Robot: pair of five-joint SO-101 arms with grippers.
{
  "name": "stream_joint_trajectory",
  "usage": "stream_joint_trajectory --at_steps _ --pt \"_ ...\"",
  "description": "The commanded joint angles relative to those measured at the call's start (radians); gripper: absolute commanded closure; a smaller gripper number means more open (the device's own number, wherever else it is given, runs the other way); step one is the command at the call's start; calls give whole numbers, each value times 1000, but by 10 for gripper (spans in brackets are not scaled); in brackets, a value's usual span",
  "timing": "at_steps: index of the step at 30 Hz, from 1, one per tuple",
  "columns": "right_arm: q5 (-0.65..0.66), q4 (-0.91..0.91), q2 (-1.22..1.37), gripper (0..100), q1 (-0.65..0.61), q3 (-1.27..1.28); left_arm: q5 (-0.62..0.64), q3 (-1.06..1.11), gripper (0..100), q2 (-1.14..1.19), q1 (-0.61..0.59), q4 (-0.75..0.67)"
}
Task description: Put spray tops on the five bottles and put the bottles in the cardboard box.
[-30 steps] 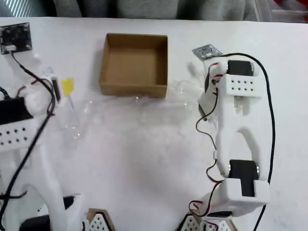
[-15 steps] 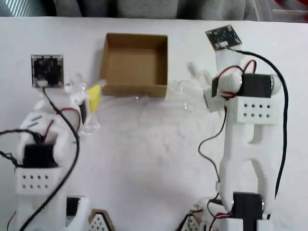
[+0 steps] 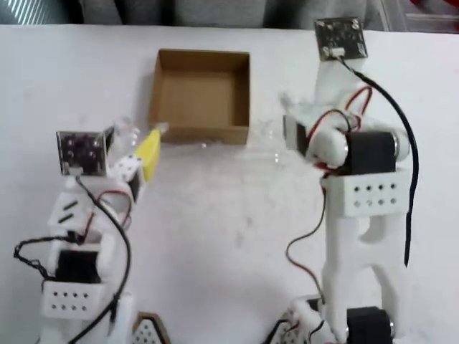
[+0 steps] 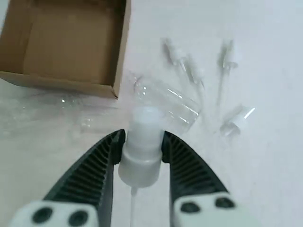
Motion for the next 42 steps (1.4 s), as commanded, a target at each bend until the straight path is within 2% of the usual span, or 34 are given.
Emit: stream_joint_trajectory --at_steps 1,6,10,16,21,31,42 --pt "-9 -99 -38 978 -71 -41 5 12 749 -39 38 -32" --pt "-14 -211 -39 978 -162 -44 2 55 748 -44 150 -34" --pt "-15 -351 -45 981 -236 -52 -97 83 748 -44 186 -34" --pt "-15 -550 -44 981 -329 -54 -127 133 748 -44 188 -101" --pt "-15 -599 -38 981 -383 -52 -130 212 748 -44 188 -235" --pt "-15 -812 -35 981 -516 -51 -132 233 748 -39 180 -242" --pt "-15 -987 -36 981 -519 106 -132 256 748 -44 179 -275"
